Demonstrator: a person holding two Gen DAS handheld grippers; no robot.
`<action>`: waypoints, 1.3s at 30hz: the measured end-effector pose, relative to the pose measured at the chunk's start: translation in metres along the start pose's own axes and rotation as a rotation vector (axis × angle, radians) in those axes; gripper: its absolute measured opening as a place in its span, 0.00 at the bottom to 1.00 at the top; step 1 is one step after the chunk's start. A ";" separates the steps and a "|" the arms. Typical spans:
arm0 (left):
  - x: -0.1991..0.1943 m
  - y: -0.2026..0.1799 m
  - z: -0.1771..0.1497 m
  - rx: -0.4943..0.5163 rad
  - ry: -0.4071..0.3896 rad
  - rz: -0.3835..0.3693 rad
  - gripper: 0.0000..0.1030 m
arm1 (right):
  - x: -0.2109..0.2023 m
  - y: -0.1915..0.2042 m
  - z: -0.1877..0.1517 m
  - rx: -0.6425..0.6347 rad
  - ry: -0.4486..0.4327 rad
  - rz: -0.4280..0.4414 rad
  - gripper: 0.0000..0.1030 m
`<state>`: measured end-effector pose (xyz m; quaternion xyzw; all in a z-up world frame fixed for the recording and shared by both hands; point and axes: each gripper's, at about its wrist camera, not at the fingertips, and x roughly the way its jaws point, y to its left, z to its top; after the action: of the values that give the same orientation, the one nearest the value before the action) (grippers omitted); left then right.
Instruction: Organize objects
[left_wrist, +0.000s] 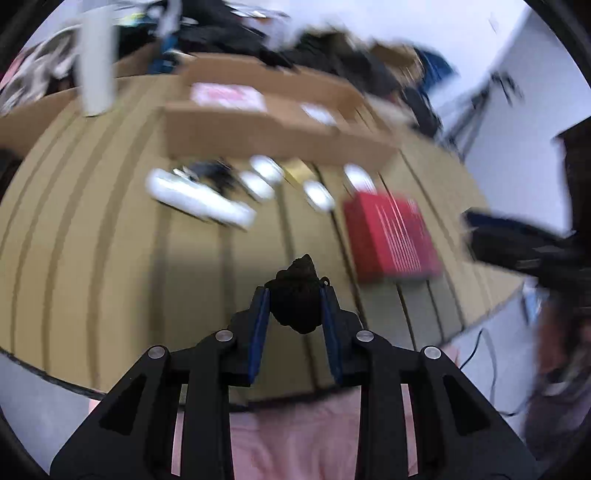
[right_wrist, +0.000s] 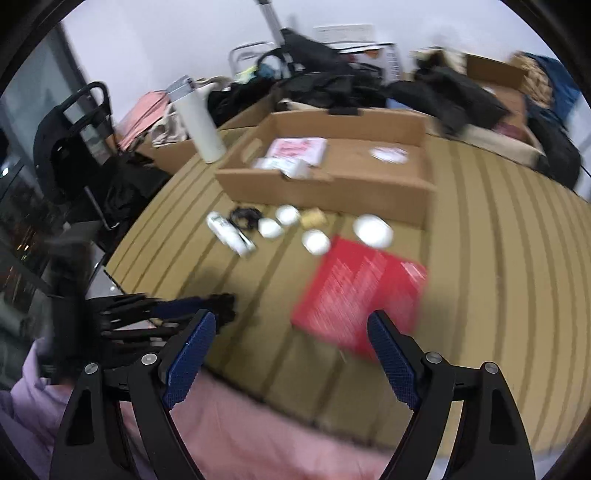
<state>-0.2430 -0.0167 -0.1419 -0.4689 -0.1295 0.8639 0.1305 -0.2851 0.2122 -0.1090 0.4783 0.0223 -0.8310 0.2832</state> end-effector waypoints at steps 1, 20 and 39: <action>-0.012 0.014 0.007 -0.035 -0.027 0.016 0.23 | 0.016 0.002 0.012 -0.004 0.009 0.001 0.85; -0.022 0.057 0.028 -0.121 -0.057 0.068 0.23 | 0.146 -0.011 0.044 -0.103 0.203 -0.204 0.31; -0.140 -0.054 -0.010 0.021 -0.156 -0.128 0.23 | -0.089 0.033 -0.058 0.000 -0.138 -0.188 0.31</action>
<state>-0.1555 -0.0135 -0.0197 -0.3897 -0.1597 0.8889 0.1800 -0.1894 0.2423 -0.0610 0.4157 0.0476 -0.8849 0.2048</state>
